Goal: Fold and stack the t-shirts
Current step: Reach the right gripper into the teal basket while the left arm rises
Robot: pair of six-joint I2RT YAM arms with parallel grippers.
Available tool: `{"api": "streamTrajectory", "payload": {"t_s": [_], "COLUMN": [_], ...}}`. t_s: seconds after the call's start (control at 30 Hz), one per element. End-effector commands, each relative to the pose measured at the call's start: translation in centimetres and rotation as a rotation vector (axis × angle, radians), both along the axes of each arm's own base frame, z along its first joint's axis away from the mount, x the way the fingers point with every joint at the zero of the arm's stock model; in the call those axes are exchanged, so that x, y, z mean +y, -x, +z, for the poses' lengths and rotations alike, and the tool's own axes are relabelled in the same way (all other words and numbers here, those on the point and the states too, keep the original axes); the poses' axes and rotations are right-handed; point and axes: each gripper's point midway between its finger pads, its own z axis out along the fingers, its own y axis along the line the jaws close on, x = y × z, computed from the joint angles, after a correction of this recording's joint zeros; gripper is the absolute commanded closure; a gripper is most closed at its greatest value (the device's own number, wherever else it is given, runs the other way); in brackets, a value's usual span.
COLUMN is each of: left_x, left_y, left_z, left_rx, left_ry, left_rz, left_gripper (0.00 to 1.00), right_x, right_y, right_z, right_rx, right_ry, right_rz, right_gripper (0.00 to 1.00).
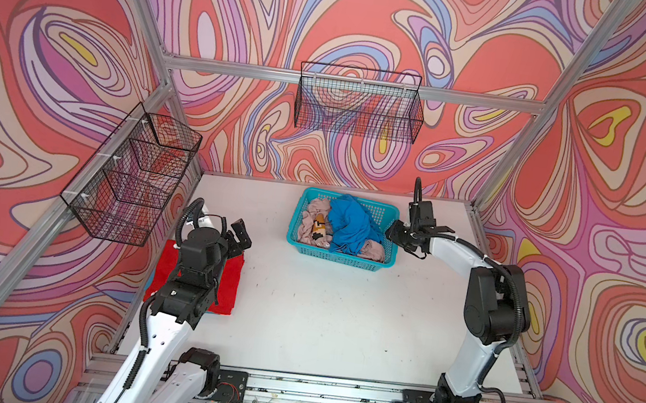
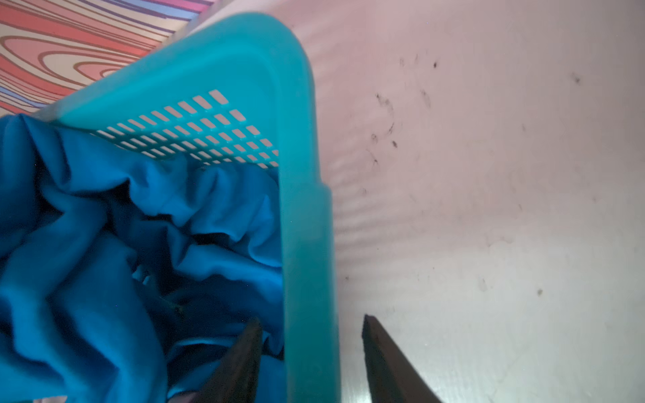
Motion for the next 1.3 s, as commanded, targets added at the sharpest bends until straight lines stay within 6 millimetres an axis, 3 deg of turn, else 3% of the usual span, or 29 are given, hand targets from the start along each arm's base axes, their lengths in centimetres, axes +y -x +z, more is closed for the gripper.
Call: {"api": "streamTrajectory", "payload": {"t_s": [0.0,0.4,0.57,0.6,0.73,0.87,1.07,1.17,1.27], "left_x": [-0.9,-1.2,-1.6,-1.7,-2.0,-2.7,-4.0,-5.0,-6.0], "left_y": [-0.2,-0.3,-0.4,-0.4,-0.3,-0.2,-0.1,0.0,0.1], "left_z": [-0.6,-0.6,-0.7,-0.7,-0.6,-0.5,-0.4,-0.4,-0.4], "left_rx": [0.010,0.010,0.013,0.014,0.009,0.004,0.001,0.011,0.027], "left_ry": [0.004,0.004,0.009,0.009,0.009,0.012,0.026,0.025,0.032], "left_rz": [-0.044,-0.064,-0.082,-0.087,-0.097,-0.127,-0.178,-0.216,-0.263], "left_gripper": [0.04,0.05,0.05,0.05,0.05,0.05,0.05,0.05,0.05], "right_x": [-0.3,-1.1,-2.5,-3.0,-6.7,-12.1,-17.8,-20.1,-21.0], "right_y": [-0.2,1.9,3.7,4.2,7.5,11.9,18.5,21.2,22.2], "right_z": [-0.7,-0.6,0.1,1.2,2.0,2.0,2.5,3.3,3.9], "right_rx": [0.037,0.043,0.040,0.014,-0.007,-0.014,-0.023,-0.066,-0.098], "right_ry": [0.007,-0.037,-0.027,-0.037,-0.089,-0.175,-0.178,-0.209,-0.222], "right_rz": [-0.047,-0.135,-0.217,-0.241,-0.383,-0.564,-0.786,-0.907,-0.983], "right_gripper": [0.61,0.82,0.89,0.89,0.89,0.91,0.93,0.93,0.93]}}
